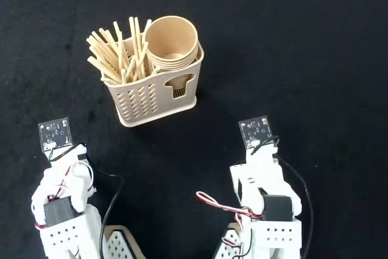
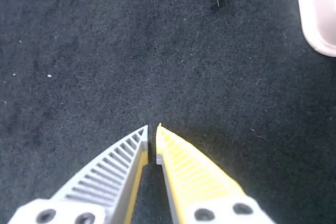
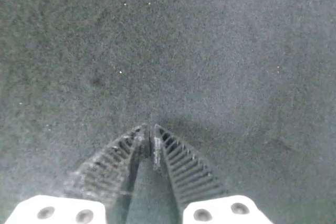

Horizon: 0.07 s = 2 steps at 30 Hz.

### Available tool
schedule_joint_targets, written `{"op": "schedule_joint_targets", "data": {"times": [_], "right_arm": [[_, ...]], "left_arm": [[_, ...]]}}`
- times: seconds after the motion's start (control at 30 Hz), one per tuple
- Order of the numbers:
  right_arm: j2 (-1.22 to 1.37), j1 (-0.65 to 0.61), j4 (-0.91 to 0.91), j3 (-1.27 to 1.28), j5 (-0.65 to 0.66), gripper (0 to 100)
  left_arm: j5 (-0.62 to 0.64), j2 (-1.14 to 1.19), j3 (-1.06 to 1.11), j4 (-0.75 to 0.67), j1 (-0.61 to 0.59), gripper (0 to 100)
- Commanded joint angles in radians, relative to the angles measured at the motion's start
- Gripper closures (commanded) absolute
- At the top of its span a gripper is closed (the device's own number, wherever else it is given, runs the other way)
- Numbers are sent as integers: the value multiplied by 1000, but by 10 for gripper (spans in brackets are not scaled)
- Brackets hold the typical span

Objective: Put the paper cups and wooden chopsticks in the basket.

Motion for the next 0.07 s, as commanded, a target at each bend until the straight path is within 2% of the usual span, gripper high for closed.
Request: {"op": "schedule_joint_targets", "data": {"times": [0.0, 0.03], "right_arm": [[-68, 14, 5, -4, 8, 985], [-68, 14, 5, -4, 8, 985]], "left_arm": [[-6, -11, 18, 5, -12, 960], [-6, -11, 18, 5, -12, 960]]}}
